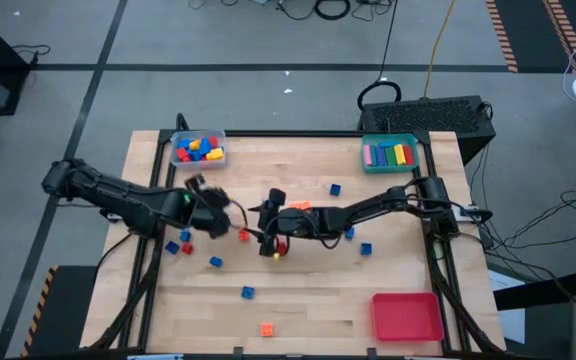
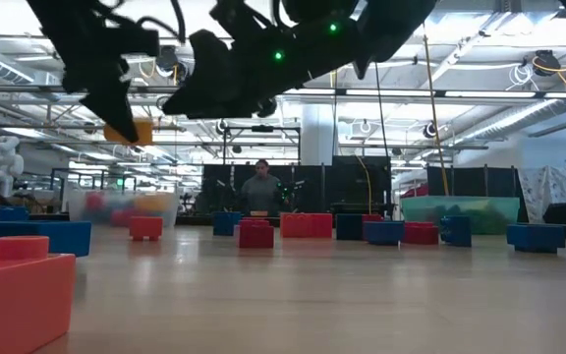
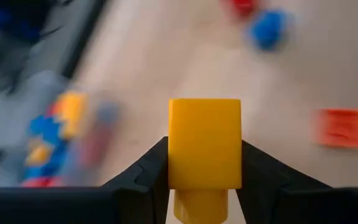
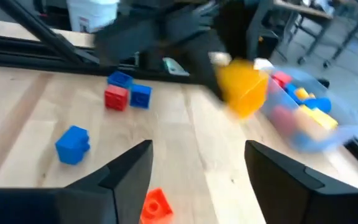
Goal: Sort blocks by size
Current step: Put the big yellow game piece into the transparent bin
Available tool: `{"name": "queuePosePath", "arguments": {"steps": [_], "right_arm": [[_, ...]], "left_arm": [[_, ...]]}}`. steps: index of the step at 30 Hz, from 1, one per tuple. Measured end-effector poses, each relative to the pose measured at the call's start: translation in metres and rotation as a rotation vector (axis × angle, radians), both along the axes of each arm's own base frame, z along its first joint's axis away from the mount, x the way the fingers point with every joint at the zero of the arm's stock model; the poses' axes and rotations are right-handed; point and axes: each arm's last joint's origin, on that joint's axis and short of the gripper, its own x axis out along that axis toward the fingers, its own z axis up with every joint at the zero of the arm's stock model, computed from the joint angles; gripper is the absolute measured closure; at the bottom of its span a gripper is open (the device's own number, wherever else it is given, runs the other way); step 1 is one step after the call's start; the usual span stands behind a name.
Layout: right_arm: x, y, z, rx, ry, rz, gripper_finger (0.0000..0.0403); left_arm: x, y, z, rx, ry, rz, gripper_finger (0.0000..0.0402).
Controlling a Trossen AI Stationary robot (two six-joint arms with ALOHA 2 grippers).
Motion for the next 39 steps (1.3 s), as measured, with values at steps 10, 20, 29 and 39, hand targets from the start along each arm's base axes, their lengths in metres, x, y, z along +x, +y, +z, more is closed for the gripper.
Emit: {"name": "queuePosePath", "arguments": {"steps": [10, 20, 29, 39], "right_arm": [[-0.001, -0.004, -0.004, 0.022, 0.037, -0.020, 0.0156], [-0.003, -0.004, -0.007, 0.016, 0.078, -0.019, 0.0156], [-0.004, -0.008, -0.011, 0.015, 0.122, -0.030, 0.0156], [-0.003, -0.023, -0.011, 0.010, 0.124, -0.062, 0.0156]], "left_arm": [[-0.018, 0.081, 0.016, 0.069, -0.051, 0.351, 0.0259], [-0.038, 0.177, 0.012, -0.015, -0.171, 0.538, 0.0258], [-0.060, 0.228, -0.024, -0.110, -0.076, 0.738, 0.0258], [-0.064, 0.243, -0.043, -0.160, -0.039, 0.760, 0.0235]]}}
